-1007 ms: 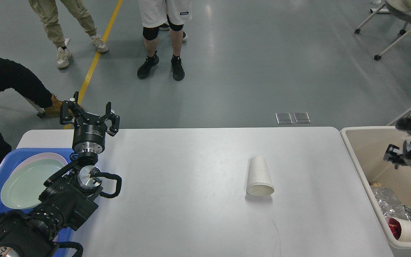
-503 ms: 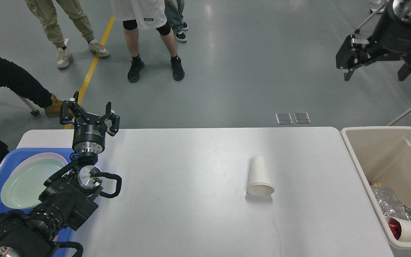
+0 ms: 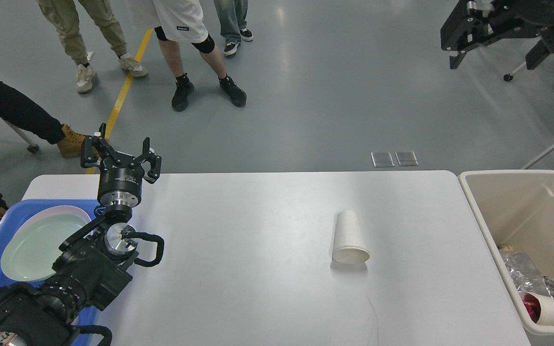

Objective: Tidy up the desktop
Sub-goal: 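Raise the right gripper up out of the bin, then move the right gripper down onto the white paper cup, then close the right gripper on the white paper cup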

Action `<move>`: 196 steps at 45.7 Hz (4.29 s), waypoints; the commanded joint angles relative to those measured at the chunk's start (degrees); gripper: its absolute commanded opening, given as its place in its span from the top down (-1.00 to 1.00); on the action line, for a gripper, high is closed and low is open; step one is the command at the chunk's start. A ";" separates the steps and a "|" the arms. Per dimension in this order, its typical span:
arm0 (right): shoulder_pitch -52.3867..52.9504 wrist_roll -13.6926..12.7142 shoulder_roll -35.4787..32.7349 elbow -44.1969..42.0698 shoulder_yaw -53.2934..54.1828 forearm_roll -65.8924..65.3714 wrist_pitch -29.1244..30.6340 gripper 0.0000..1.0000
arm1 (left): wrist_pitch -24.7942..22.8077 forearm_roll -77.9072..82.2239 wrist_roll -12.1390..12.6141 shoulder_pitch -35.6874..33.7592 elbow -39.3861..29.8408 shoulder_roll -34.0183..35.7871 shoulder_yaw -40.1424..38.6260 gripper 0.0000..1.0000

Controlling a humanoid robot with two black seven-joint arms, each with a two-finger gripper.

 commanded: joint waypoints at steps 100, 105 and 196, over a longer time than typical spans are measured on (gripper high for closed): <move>-62.91 0.44 24.22 -15.80 28.49 -27.67 -33.02 -1.00 | -0.08 0.00 0.00 0.00 0.00 -0.01 0.00 -0.93; -64.67 0.44 24.66 -16.77 28.49 -30.48 -34.34 -1.00 | 0.00 0.00 0.00 0.00 0.00 -0.01 0.00 -0.93; -73.90 -0.18 28.88 -22.84 28.67 -34.97 -36.54 1.00 | -0.08 0.00 0.00 0.00 0.00 -0.01 0.00 -0.93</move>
